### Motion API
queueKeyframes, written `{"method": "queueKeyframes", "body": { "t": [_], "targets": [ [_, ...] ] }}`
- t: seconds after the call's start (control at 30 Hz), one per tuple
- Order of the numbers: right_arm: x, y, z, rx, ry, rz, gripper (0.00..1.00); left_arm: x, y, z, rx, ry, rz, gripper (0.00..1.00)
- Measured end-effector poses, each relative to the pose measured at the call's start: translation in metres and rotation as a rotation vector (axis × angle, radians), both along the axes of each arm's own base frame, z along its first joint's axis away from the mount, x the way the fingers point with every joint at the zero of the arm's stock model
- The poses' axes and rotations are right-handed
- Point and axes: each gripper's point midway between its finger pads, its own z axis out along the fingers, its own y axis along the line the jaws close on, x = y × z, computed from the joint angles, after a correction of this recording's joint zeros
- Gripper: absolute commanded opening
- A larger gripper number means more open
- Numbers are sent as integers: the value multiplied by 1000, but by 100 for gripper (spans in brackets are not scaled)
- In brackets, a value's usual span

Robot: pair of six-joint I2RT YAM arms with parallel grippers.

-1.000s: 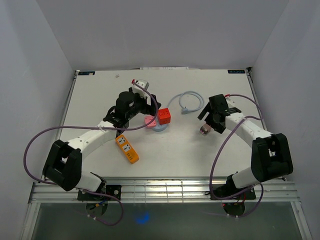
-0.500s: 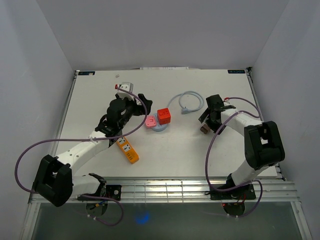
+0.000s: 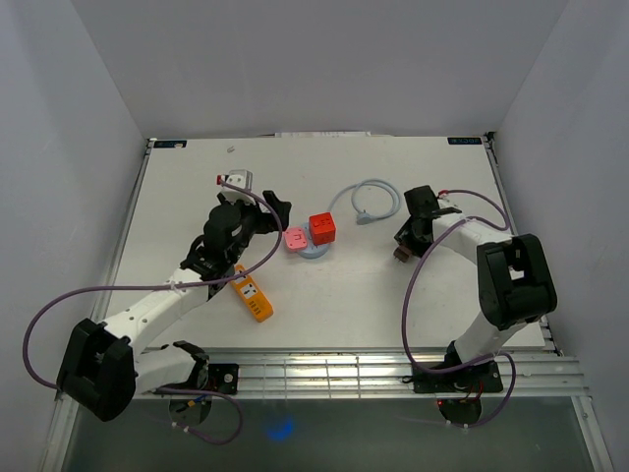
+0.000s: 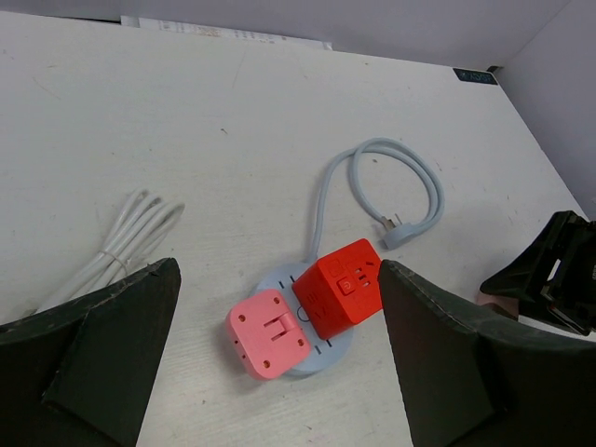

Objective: Insert the plug

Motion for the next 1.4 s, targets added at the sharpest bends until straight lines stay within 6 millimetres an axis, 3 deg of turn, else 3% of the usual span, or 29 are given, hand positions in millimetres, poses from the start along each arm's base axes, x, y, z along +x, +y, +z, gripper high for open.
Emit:
{"method": "queueKeyframes", "body": {
  "t": [0.1, 0.23, 0.37, 0.6, 0.87, 1.07, 1.4],
  "targets": [
    [1, 0, 2, -7, -16, 27, 27, -5, -3, 1, 0, -5, -32, 98],
    [2, 10, 16, 28, -103, 158, 20, -18, -18, 6, -4, -19, -148, 98],
    [0, 42, 44, 151, -301, 383, 23, -28, -37, 8, -18, 1, -268, 98],
    [-28, 94, 85, 275, -598, 721, 23, -33, -64, 25, -75, 55, -397, 98],
    [-62, 154, 144, 321, -913, 1073, 15, -37, -88, 30, -108, 181, -510, 98],
    [-97, 191, 162, 304, -1028, 1281, 14, -49, -102, 17, -106, 335, -606, 98],
    [-117, 209, 167, 238, -1104, 1417, 11, -73, -117, -1, -69, 516, -707, 90]
  ]
}}
